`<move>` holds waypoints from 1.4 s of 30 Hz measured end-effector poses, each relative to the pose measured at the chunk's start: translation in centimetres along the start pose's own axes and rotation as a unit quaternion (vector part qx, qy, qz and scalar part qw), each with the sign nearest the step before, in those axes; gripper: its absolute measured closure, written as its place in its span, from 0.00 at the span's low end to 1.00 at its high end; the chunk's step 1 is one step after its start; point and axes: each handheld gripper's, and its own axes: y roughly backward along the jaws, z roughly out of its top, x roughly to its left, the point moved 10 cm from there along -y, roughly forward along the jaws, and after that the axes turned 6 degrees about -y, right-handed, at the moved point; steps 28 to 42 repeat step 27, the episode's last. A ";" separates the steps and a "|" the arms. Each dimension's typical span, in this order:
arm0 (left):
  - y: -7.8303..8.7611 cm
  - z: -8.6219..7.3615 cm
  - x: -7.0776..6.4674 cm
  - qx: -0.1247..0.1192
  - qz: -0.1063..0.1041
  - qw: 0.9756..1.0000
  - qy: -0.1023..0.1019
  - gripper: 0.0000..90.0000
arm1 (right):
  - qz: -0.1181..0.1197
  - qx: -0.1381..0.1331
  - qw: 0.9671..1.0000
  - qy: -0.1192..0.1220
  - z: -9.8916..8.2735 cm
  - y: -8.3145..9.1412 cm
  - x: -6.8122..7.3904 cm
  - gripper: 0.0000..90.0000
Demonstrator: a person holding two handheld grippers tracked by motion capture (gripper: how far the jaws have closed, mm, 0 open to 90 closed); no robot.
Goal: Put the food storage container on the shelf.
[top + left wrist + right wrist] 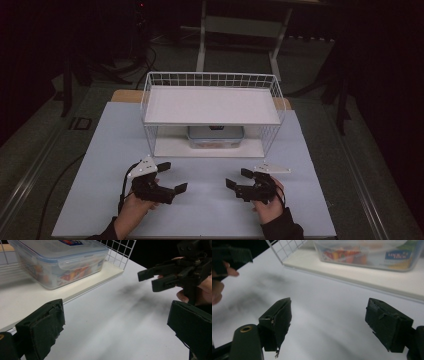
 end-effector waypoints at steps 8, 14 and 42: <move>0.0 -0.9 -0.4 0.011 -0.010 1.000 -0.002 0.01 | -0.009 0.013 1.000 0.011 -2.0 1.7 0.0 0.21; -0.3 -1.1 -1.1 0.015 -0.030 0.999 -0.008 0.01 | -0.014 0.022 0.999 0.024 -2.8 2.8 -0.3 0.19; -0.7 -1.4 -1.5 0.021 -0.045 0.999 -0.013 0.01 | -0.036 0.022 0.999 0.020 -3.1 3.8 -2.4 0.20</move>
